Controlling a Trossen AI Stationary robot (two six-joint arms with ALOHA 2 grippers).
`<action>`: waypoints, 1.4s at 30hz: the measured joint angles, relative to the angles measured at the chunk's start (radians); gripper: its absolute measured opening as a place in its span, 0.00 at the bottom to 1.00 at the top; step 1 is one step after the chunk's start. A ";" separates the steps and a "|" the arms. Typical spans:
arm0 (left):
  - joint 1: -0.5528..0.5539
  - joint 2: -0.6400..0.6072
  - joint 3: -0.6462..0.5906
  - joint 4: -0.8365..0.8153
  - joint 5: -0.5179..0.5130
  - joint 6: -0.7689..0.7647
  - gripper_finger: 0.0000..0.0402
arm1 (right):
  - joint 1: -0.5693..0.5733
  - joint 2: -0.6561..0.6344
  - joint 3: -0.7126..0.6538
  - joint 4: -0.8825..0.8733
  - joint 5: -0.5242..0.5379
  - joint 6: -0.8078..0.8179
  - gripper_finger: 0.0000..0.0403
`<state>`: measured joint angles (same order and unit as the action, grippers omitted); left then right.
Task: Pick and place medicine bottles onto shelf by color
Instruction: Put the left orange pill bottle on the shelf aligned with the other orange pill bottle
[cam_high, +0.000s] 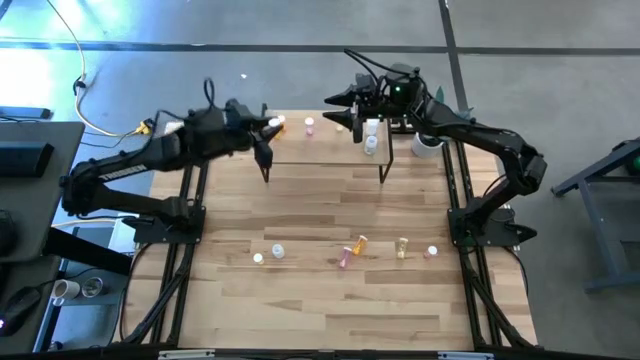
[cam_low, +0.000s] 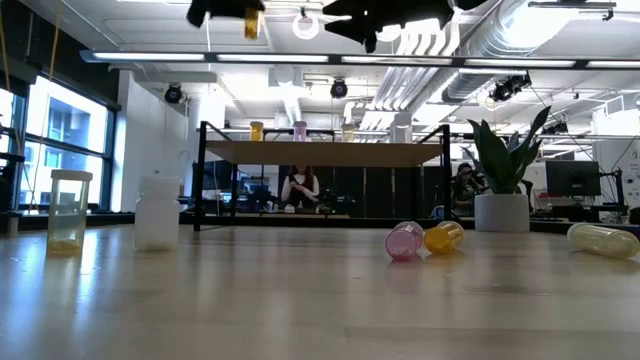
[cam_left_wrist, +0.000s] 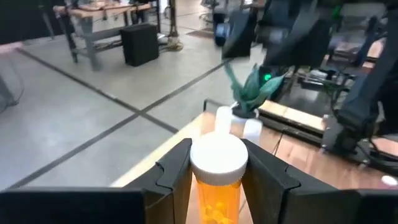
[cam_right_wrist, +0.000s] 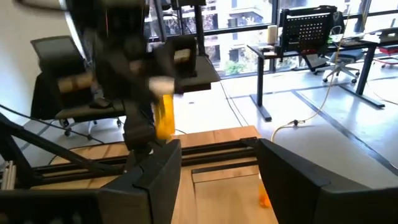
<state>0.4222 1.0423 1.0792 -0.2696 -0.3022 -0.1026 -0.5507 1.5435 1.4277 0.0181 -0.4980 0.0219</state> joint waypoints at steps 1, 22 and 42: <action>-0.011 -0.011 -0.047 0.035 -0.019 -0.014 0.27 | -0.001 -0.001 0.000 0.000 0.000 0.000 0.50; 0.043 0.076 -0.515 0.624 -0.134 0.061 0.27 | -0.008 -0.001 0.000 0.002 0.035 0.004 0.49; 0.163 0.219 -0.514 0.741 -0.059 0.070 0.27 | -0.008 -0.001 0.000 0.001 0.037 -0.003 0.49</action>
<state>0.5851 1.2613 0.5652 0.4712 -0.3612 -0.0330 -0.5587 1.5429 1.4277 0.0193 -0.4614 0.0189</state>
